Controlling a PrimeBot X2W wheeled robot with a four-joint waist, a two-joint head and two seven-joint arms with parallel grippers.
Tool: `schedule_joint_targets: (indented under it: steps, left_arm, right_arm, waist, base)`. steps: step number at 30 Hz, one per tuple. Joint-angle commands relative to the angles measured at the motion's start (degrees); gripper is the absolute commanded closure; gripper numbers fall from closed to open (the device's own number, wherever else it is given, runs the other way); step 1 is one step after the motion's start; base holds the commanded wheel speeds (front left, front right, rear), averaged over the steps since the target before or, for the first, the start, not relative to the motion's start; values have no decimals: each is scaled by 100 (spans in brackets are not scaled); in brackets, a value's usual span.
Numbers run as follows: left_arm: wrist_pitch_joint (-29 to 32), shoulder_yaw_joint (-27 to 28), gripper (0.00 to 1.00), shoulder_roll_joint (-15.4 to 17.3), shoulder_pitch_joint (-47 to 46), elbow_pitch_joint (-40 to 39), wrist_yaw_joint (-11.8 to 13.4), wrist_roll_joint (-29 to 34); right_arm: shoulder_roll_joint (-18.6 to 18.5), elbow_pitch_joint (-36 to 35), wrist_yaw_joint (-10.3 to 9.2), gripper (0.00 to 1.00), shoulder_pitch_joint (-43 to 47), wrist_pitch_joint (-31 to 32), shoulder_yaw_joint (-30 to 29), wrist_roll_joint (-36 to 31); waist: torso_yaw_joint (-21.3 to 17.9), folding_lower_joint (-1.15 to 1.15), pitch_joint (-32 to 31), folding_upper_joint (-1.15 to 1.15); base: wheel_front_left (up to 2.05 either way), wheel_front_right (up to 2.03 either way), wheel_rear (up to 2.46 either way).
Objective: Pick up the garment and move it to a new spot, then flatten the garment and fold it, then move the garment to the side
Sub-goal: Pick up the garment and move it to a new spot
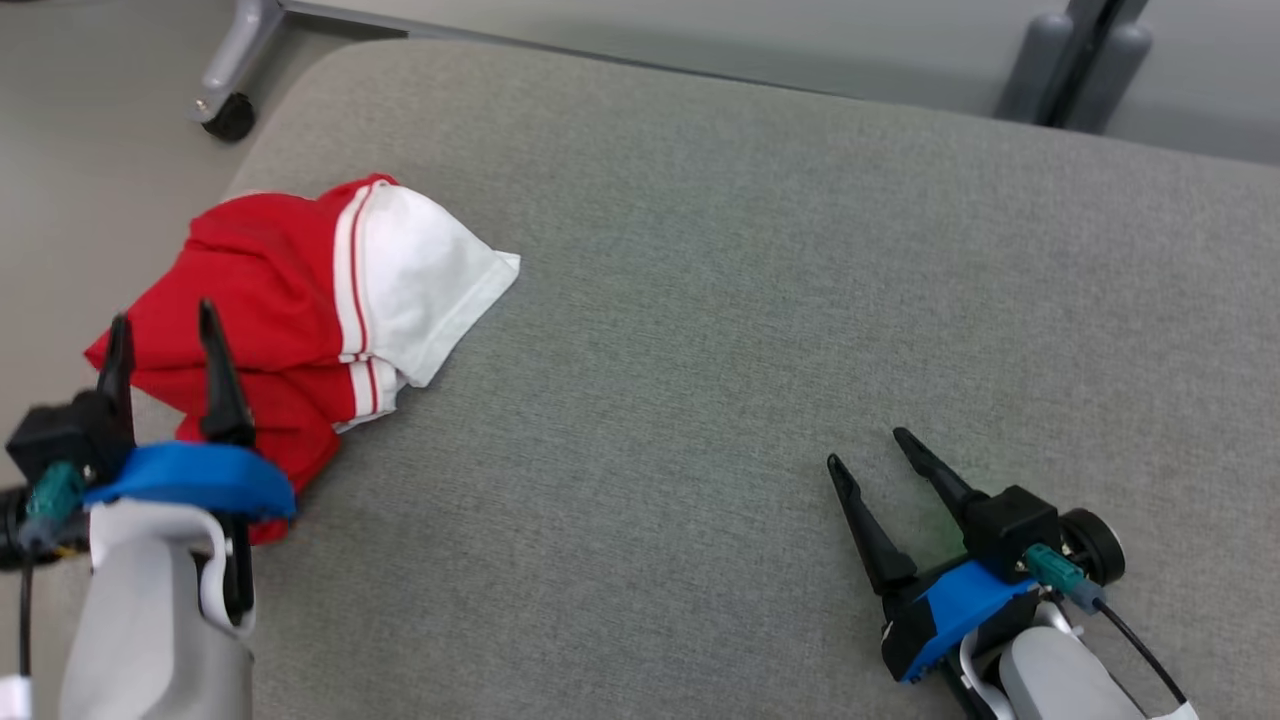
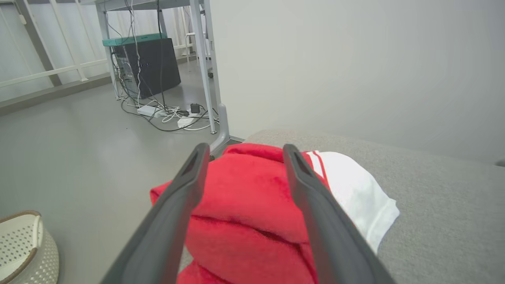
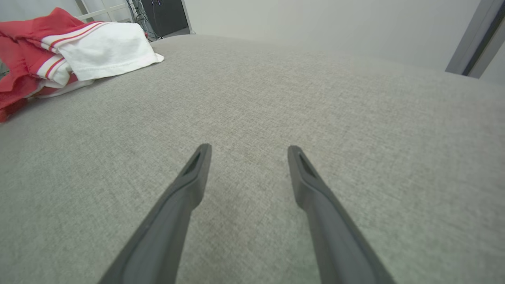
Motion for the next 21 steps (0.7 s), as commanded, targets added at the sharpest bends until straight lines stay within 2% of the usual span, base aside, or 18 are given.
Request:
schedule_joint_targets:
  steps: [1, 6, 11, 14, 21]
  left_arm:
    - [-28, -46, 0, 98, -271, 98, -60, -8]
    - [-23, -277, 0, 277, -990, 722, -195, -20]
    - [-13, -378, 0, 343, -1394, 1514, -197, -90]
    - [68, -340, 0, 399, -1594, 2081, -42, -115]
    - [217, -353, 0, 393, -1881, 3041, 138, -163]
  right_arm:
    - [-45, -37, 2, 0, -89, -21, -21, 66]
    - [-108, -71, 2, 0, -174, -19, -57, 91]
    - [-115, -17, 1, 0, -188, -7, -64, 104]
    - [-123, 25, -1, 0, -192, -6, -75, 95]
    - [-157, 81, -2, 0, -162, -2, -155, 97]
  waist:
    - [-35, -1, 80, 0]
    - [-210, -1, 312, 0]
    - [-388, -1, 419, 0]
    - [-515, -1, 473, 0]
    - [-678, -1, 527, 0]
  base:
    - [0, 0, 0]
    - [0, 0, 0]
    - [0, 0, 0]
    - [0, 0, 0]
    - [0, 0, 0]
